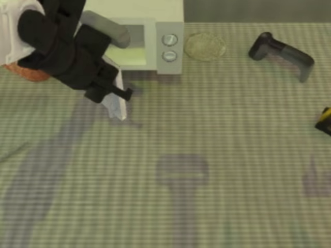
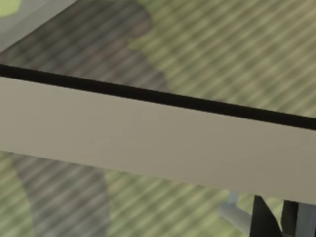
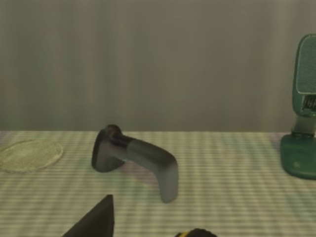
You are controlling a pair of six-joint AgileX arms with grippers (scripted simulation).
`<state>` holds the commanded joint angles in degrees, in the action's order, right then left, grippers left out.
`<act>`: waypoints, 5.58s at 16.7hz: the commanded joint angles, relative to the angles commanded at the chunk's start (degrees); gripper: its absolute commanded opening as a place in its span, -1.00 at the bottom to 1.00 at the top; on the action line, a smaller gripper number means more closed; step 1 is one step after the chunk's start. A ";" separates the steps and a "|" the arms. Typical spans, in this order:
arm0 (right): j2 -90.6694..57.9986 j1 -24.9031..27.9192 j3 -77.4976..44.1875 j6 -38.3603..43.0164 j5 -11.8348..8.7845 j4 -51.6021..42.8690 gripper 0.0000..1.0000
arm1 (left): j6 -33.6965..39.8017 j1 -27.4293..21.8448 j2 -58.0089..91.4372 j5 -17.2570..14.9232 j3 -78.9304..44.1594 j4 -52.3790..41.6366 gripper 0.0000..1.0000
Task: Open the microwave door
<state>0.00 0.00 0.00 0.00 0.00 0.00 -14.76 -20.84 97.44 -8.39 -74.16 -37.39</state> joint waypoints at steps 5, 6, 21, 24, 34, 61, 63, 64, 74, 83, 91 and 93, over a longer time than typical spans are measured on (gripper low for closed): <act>0.00 0.00 0.00 0.00 0.00 0.00 1.00 | 0.14 -0.19 0.21 -0.30 0.22 -0.02 -1.00; 0.00 0.00 0.00 0.00 0.00 0.00 1.00 | -0.05 -0.14 0.14 -0.39 0.19 -0.02 -1.00; 0.00 0.00 0.00 0.00 0.00 0.00 1.00 | -10.58 4.29 -2.36 -5.62 2.37 -2.08 -1.00; 0.00 0.00 0.00 0.00 0.00 0.00 1.00 | -10.58 4.29 -2.36 -5.62 2.37 -2.08 -1.00; 0.00 0.00 0.00 0.00 0.00 0.00 1.00 | -10.58 4.29 -2.36 -5.62 2.37 -2.08 -1.00; 0.00 0.00 0.00 0.00 0.00 0.00 1.00 | -22.53 9.23 -3.26 -11.12 2.94 -5.89 -1.00; 0.00 0.00 0.00 0.00 0.00 0.00 1.00 | -22.53 9.23 -3.26 -11.12 2.94 -5.89 -1.00; 0.00 0.00 0.00 0.00 0.00 0.00 1.00 | -22.53 9.23 -3.26 -11.12 2.94 -5.89 -1.00; 0.00 0.00 0.00 0.00 0.00 0.00 1.00 | -22.53 9.23 -3.26 -11.12 2.94 -5.89 -1.00; 0.00 0.00 0.00 0.00 0.00 0.00 1.00 | -28.78 11.63 -2.69 -13.14 2.16 -8.45 -1.00; 0.00 0.00 0.00 0.00 0.00 0.00 1.00 | -35.97 14.58 -2.37 -16.02 1.47 -11.52 -1.00; 0.00 0.00 0.00 0.00 0.00 0.00 1.00 | -35.97 14.58 -2.37 -16.02 1.47 -11.52 -1.00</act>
<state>0.00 0.00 0.00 0.00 0.00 0.00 -50.73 -6.26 95.08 -24.41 -72.69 -48.91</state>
